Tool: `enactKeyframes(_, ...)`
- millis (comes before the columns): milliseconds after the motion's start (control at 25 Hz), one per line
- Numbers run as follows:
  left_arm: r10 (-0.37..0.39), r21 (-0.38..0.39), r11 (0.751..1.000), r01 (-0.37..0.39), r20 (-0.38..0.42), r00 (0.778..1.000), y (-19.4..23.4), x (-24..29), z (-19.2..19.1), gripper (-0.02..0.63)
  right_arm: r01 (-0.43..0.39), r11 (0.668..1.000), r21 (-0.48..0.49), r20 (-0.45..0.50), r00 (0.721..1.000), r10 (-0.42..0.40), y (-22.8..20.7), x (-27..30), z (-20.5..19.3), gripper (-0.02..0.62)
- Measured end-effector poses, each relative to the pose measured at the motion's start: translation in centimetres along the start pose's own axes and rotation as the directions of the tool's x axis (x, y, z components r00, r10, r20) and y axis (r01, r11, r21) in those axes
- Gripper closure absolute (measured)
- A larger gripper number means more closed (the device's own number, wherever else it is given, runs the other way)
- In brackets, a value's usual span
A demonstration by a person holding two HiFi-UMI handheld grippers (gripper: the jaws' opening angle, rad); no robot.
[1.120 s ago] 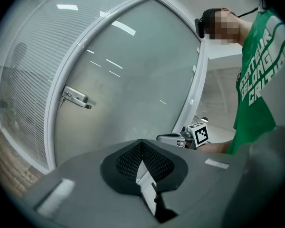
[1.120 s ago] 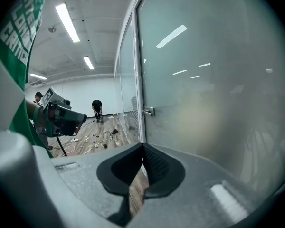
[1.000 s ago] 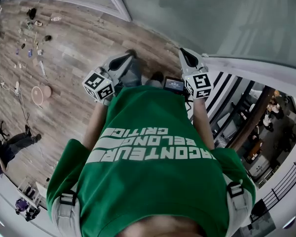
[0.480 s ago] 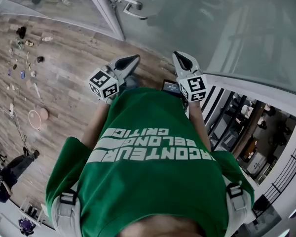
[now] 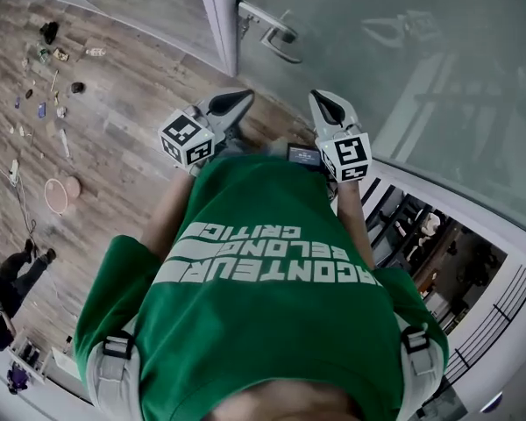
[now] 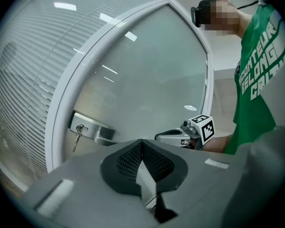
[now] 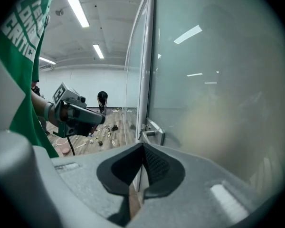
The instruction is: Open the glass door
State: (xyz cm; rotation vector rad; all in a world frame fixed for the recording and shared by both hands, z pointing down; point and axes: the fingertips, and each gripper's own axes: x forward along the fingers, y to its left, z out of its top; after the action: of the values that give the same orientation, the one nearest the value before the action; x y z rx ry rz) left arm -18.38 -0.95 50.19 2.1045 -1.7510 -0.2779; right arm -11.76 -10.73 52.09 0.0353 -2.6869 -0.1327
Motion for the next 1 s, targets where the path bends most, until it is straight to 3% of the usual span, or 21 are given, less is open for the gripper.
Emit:
enactKeyframes(280,0.057,0.014,0.998,-0.057,-0.007,0.998,1.5,2.7,1.8,0.593,-0.037,0.999,0.010,-0.004,0.999,0.037,-3.1,2.1,2.1,0.603)
enactKeyframes(440,0.111,0.019,0.994,-0.111,-0.019,0.994,2.3,5.3,2.0,0.593,-0.099,0.995,0.007,-0.003,0.995,0.100,-4.3,3.7,2.0,0.603)
enactKeyframes(720,0.203,0.034,0.979,-0.201,-0.093,0.975,4.5,8.3,1.6,0.593,-0.154,0.988,0.011,-0.086,0.984,0.155,-4.4,6.1,1.1,0.603)
enactKeyframes(840,0.234,0.054,0.972,-0.228,-0.155,0.960,4.8,9.2,0.5,0.592,-0.187,0.981,-0.053,-0.126,0.976,0.179,-3.5,6.4,0.6,0.601)
enactKeyframes(1000,0.261,0.071,0.965,-0.252,-0.216,0.941,5.8,9.8,-0.8,0.593,-0.186,0.969,-0.160,-0.193,0.969,0.154,-2.5,7.7,-0.7,0.601)
